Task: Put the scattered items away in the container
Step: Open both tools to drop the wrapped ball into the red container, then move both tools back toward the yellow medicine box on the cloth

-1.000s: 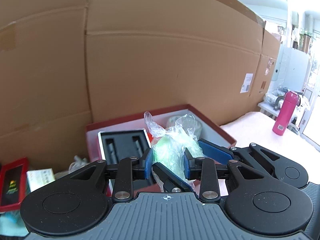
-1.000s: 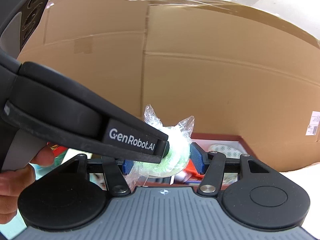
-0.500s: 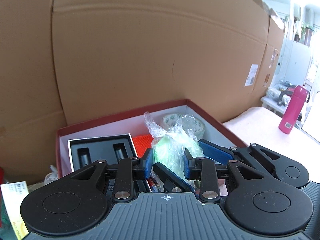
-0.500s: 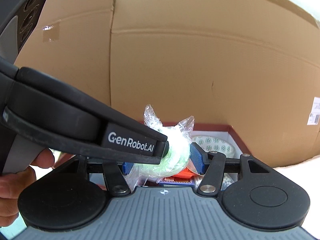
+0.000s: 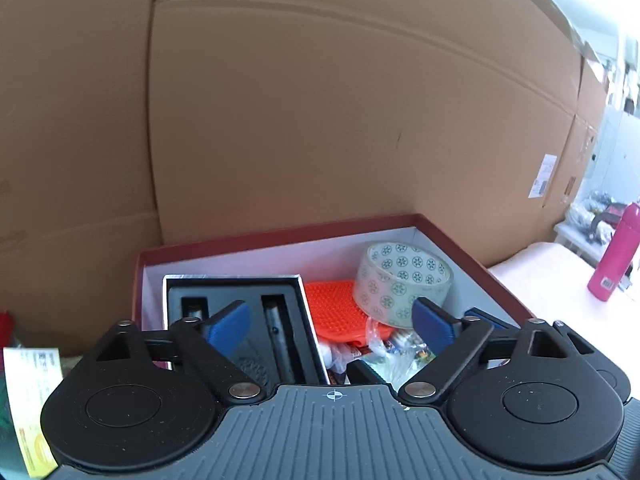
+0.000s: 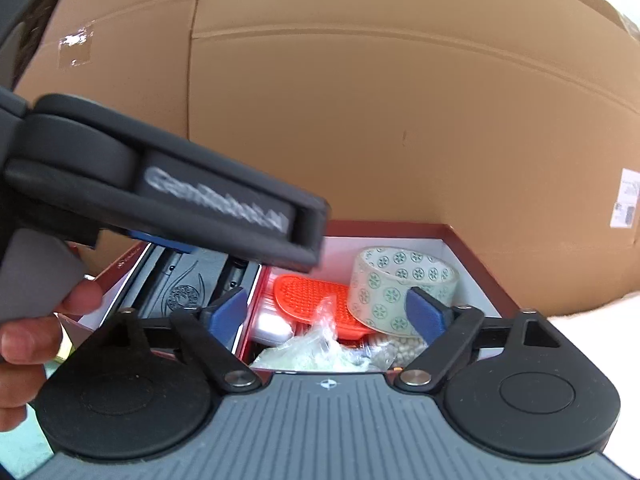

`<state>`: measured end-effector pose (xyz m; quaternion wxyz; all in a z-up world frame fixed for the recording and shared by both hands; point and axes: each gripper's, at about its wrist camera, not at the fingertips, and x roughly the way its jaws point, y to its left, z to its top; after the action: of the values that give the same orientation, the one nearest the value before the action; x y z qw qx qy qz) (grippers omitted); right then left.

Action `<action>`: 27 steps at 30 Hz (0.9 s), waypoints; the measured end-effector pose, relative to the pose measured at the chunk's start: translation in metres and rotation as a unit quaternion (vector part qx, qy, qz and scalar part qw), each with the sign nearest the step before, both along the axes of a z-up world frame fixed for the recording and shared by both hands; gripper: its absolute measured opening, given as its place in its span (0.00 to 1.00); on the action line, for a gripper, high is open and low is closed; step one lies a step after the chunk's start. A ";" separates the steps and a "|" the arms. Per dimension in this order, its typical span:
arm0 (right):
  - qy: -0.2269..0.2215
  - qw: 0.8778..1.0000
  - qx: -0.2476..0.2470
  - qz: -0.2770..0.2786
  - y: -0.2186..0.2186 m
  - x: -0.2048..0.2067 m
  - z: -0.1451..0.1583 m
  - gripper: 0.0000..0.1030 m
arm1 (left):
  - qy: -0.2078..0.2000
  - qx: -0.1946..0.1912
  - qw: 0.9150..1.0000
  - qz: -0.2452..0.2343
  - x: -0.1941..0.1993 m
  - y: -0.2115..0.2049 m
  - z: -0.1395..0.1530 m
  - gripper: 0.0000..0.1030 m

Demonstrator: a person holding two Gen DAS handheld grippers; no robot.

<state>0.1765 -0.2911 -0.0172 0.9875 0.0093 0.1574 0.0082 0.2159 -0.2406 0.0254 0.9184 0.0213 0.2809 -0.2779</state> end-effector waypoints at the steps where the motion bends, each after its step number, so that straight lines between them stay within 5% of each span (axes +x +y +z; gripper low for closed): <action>1: 0.000 1.000 0.003 -0.002 0.000 0.000 -0.001 0.93 | 0.003 0.000 1.000 0.002 0.000 0.001 0.000 0.96; 27: -0.012 1.000 0.010 0.000 0.011 -0.057 0.024 1.00 | -0.005 0.009 0.999 0.031 -0.041 0.030 0.005 0.97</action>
<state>0.1196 -0.2799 0.0070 0.9892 0.0187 0.1451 0.0095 0.1745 -0.2105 0.0307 0.9277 0.0220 0.2796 -0.2463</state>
